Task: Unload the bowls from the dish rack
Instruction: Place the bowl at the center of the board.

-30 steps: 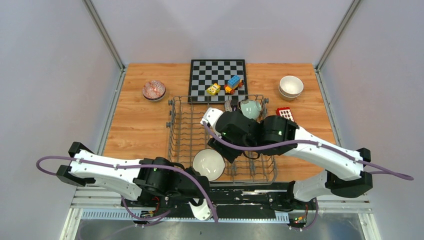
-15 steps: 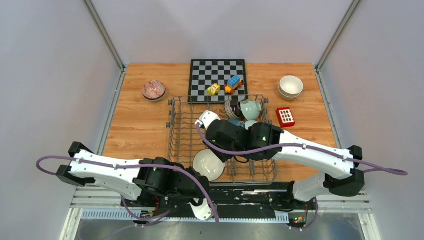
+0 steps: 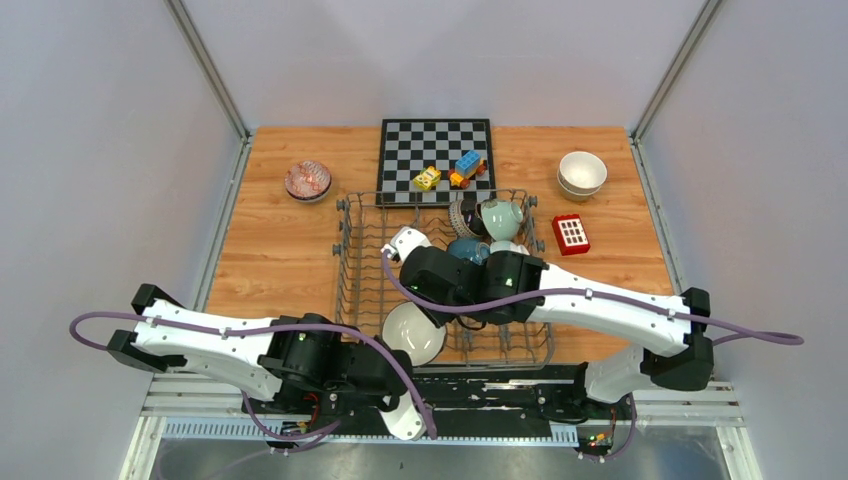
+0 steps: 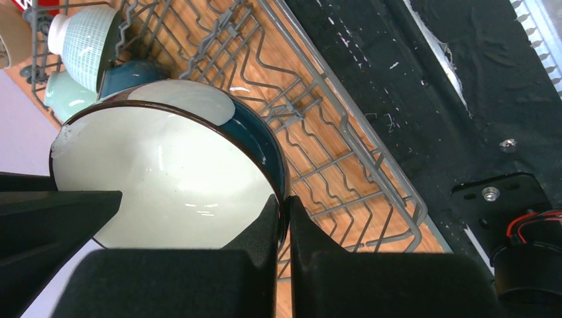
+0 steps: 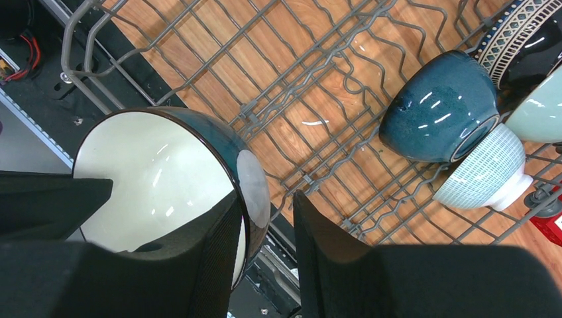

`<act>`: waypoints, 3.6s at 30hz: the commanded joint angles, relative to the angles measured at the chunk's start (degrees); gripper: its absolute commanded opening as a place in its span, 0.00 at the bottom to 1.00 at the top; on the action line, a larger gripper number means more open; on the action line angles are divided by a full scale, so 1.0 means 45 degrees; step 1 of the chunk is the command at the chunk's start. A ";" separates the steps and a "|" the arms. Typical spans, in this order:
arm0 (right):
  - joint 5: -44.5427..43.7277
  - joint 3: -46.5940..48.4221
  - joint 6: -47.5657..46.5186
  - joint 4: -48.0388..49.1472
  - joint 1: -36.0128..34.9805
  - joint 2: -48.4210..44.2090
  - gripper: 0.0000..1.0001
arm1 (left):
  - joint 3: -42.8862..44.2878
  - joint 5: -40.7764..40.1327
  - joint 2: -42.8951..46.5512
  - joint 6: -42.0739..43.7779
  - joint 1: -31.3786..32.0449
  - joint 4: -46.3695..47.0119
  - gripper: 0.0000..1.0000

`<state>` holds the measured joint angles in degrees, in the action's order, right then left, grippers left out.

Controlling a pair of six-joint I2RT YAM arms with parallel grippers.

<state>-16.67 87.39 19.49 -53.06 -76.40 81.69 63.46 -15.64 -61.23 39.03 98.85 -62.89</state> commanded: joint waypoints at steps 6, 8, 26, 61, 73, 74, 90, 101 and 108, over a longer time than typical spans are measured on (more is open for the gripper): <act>-0.0569 -0.0037 -0.0064 -0.0387 -0.0229 0.0514 0.29 | 0.0250 0.0065 0.0235 -0.0279 0.0132 0.0634 0.00; -0.0699 -0.0050 -0.0101 -0.0468 -0.0229 0.0520 0.24 | 0.0238 0.0054 0.0266 -0.0364 0.0130 0.0645 0.00; -0.2349 0.0014 -0.0152 -0.0448 -0.0228 -0.0318 0.00 | 0.0370 -0.2499 0.0249 -0.2759 0.0141 0.1717 0.74; -0.3017 -0.3237 0.1602 0.1536 0.4209 -0.4134 0.00 | 0.1100 -0.5266 -0.0307 -2.0756 -0.5645 0.6513 0.91; -0.2837 -0.2881 0.3154 0.1336 0.4205 -0.3505 0.00 | 0.3418 -0.6709 -0.2833 -2.3226 -0.6197 0.2255 0.69; -0.2800 -0.2830 0.3236 0.1294 0.4205 -0.3473 0.00 | 0.3644 -0.6765 -0.3084 -2.3309 -0.6257 0.1989 0.67; -0.2742 -0.2469 0.3656 0.1184 0.4186 -0.3388 0.00 | 0.4297 -0.6341 -0.4627 -2.3287 -0.6576 0.1817 0.44; -0.2580 -0.2541 0.3871 0.1202 0.4167 -0.3267 0.00 | 0.3965 -0.6155 -0.4443 -2.3142 -0.6575 0.2152 0.13; -0.2435 -0.2513 0.3911 0.1229 0.4127 -0.3139 0.00 | 0.3566 -0.5938 -0.4177 -2.2614 -0.6566 0.2865 0.00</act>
<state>-27.07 73.78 35.51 -48.53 -58.00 67.61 80.53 -42.52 -81.97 -63.75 69.54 -52.69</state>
